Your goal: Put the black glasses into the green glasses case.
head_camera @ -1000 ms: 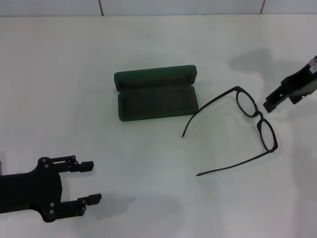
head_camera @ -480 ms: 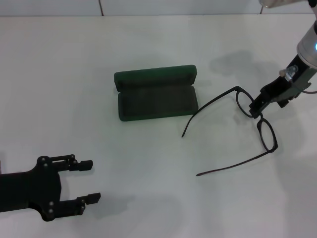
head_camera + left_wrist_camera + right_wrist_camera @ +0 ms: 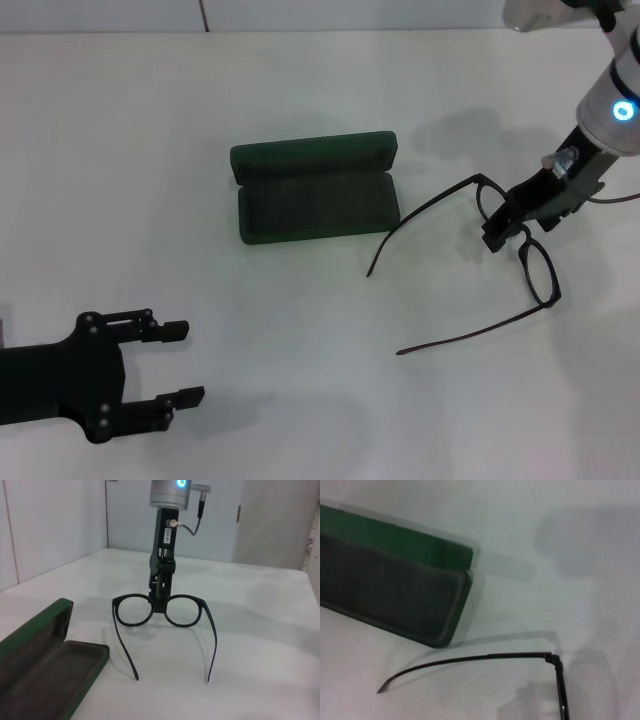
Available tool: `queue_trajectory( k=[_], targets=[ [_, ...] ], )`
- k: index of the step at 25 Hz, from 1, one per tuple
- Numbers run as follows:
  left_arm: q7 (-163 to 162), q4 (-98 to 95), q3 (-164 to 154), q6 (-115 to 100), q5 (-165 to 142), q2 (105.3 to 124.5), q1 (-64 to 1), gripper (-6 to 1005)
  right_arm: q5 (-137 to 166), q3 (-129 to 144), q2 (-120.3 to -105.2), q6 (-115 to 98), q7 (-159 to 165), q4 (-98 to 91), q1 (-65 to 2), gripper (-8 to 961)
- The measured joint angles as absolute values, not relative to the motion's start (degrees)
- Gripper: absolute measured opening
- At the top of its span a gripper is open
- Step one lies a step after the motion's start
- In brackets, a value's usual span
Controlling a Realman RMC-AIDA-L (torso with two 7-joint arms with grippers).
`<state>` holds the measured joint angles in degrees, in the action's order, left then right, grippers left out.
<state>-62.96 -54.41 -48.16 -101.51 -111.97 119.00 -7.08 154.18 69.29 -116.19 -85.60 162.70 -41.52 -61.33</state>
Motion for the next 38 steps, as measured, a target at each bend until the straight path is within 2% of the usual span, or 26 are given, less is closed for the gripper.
queue_trajectory(
  k=[15,26,34,38],
  targets=[
    [-63.0,-54.2,-48.2,-101.5,-112.2,118.87,-7.5,671,153.4,71.9,-116.18,-85.5,162.8,-41.5,-61.1,784],
    [-63.1,-54.0,-48.2,-101.4,-112.7,118.82,-7.8,670,151.7,74.5,-116.19,-85.2,162.9,-42.0,-60.8,305],
    [-63.2,-54.0,-48.2,-101.3,-113.2,118.89,-8.1,670,153.1,74.5,-116.17,-85.7,162.9,-42.6,-60.7,90],
    [-63.4,-54.0,-48.2,-101.3,-113.3,118.91,-8.1,669,154.8,74.5,-116.02,-86.2,162.8,-44.7,-60.4,73]
  ],
)
